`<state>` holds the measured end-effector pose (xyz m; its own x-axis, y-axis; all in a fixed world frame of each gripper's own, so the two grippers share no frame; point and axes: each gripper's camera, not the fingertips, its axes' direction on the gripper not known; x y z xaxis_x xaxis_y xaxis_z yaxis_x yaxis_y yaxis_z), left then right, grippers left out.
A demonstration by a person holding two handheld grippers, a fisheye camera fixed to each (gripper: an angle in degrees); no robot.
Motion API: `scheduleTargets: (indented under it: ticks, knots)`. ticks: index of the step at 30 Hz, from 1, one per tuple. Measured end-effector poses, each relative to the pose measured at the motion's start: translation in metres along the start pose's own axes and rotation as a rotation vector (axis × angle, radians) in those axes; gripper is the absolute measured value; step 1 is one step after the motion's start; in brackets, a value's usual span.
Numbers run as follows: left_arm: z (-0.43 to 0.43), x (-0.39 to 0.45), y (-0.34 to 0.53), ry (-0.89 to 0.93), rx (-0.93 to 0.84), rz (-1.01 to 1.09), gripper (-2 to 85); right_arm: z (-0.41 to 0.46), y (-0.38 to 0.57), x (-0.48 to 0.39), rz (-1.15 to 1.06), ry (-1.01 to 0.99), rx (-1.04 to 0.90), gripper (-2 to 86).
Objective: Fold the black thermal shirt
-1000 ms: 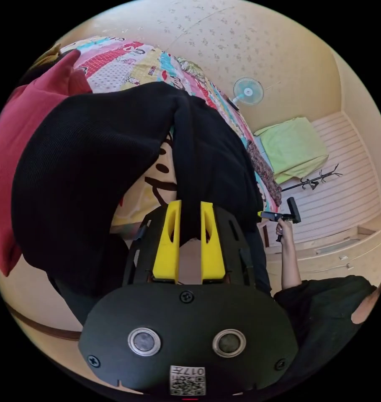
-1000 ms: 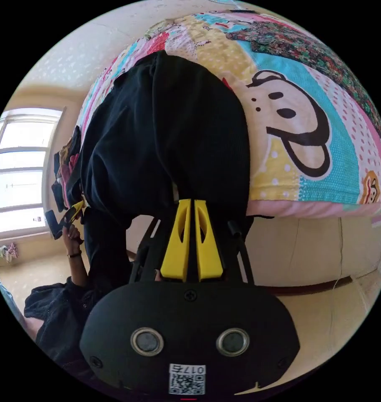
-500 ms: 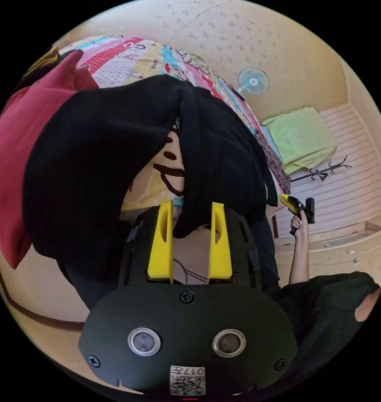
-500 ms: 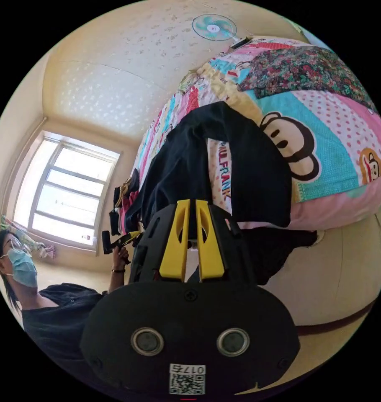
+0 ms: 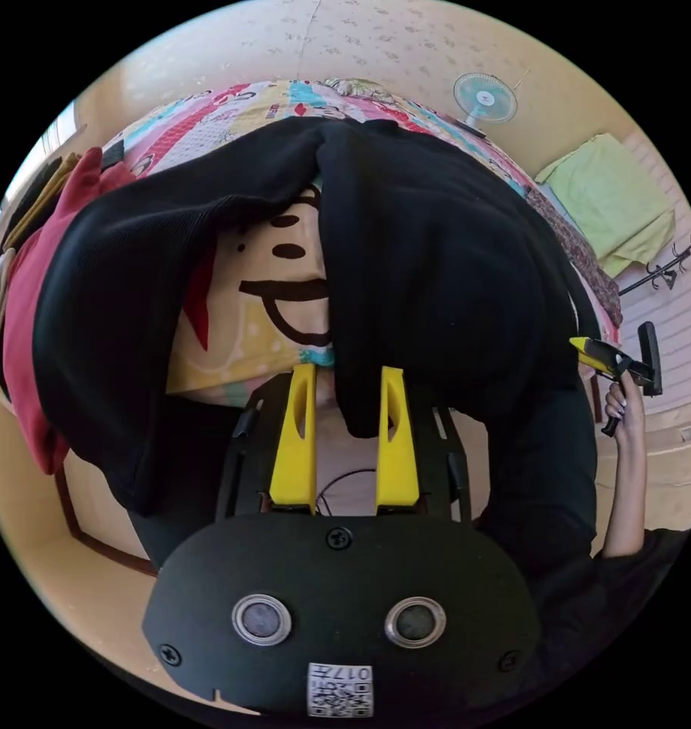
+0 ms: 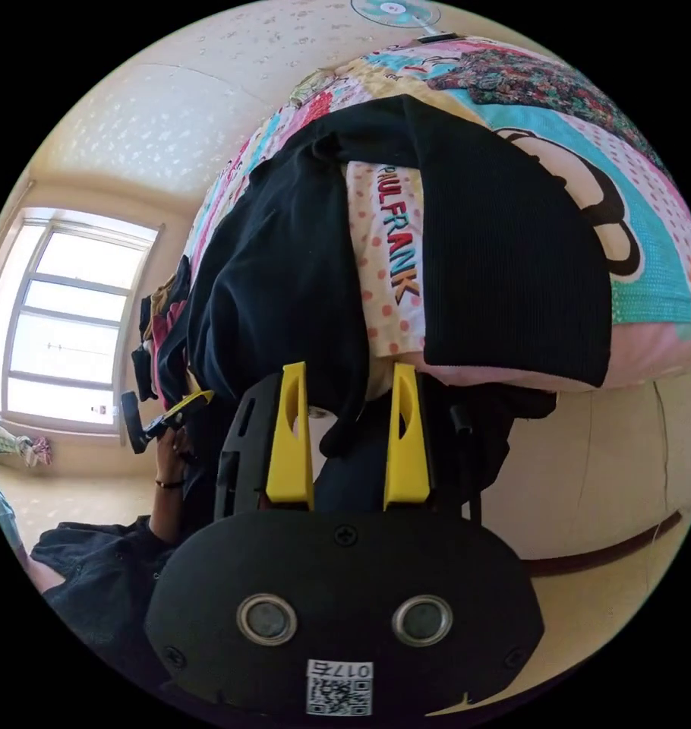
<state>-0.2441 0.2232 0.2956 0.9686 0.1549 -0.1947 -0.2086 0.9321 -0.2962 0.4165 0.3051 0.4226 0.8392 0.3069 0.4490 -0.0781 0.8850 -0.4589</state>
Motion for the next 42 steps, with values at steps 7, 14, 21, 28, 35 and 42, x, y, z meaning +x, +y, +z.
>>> scheduleTargets:
  ticks: [7,14,21,28,35,42]
  knots:
    - [-0.022,-0.011,-0.016,0.198,-0.072,0.133,3.6,-0.038,0.004,-0.037,-0.046,-0.062,-0.056,3.3]
    - [-0.073,-0.035,-0.001,0.406,-0.072,0.204,1.9,-0.117,0.026,-0.102,-0.113,0.278,-0.037,1.3]
    - [-0.029,0.014,0.001,0.196,-0.289,0.264,1.1,-0.098,0.052,-0.120,0.061,0.936,-0.042,0.4]
    - [0.002,0.030,0.002,-0.028,-0.451,0.297,0.1,-0.072,0.027,-0.165,-0.076,0.796,0.031,0.5]
    - [-0.021,0.011,-0.032,0.339,-0.293,0.162,5.3,-0.058,-0.040,-0.179,-0.193,0.593,-0.052,2.5]
    - [-0.028,0.023,-0.100,0.177,-0.233,0.140,6.8,-0.031,-0.089,-0.166,-0.195,0.521,-0.099,14.8]
